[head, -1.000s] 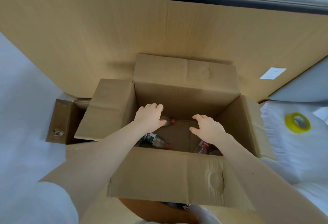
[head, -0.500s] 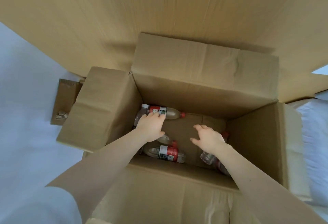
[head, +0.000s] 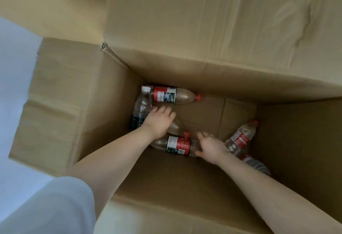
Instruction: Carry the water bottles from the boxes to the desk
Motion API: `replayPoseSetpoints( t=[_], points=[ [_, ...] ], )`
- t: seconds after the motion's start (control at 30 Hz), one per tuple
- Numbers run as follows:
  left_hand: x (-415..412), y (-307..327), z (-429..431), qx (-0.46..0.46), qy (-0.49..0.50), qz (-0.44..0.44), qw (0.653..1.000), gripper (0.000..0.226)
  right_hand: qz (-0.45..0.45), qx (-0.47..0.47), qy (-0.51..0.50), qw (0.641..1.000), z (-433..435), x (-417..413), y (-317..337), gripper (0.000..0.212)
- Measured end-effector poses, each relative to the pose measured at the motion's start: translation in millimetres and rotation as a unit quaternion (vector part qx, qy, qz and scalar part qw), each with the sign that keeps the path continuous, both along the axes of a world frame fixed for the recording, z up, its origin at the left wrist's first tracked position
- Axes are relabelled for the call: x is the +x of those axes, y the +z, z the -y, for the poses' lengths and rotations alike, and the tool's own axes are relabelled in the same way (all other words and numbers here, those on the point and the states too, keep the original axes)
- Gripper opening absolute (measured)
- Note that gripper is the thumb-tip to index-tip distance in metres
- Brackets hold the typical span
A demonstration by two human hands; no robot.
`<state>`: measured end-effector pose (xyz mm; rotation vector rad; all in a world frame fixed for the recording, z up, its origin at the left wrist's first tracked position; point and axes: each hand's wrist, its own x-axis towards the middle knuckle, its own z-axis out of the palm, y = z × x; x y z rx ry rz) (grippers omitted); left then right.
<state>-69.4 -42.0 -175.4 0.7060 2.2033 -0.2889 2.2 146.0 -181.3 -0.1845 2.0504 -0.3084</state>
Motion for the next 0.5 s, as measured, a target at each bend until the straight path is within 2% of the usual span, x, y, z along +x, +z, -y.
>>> replayPoseSetpoints(
  t=[0.17,0.5],
  points=[
    [0,-33,0,-0.021,-0.022,0.022,0.999,0.067,0.01,-0.017,0.021,1.0,2,3,-30,0.065],
    [3,-75,-4,-0.044,-0.058,0.027,0.997,0.05,0.029,-0.026,0.026,0.999,8,21,-74,0.067]
  ],
)
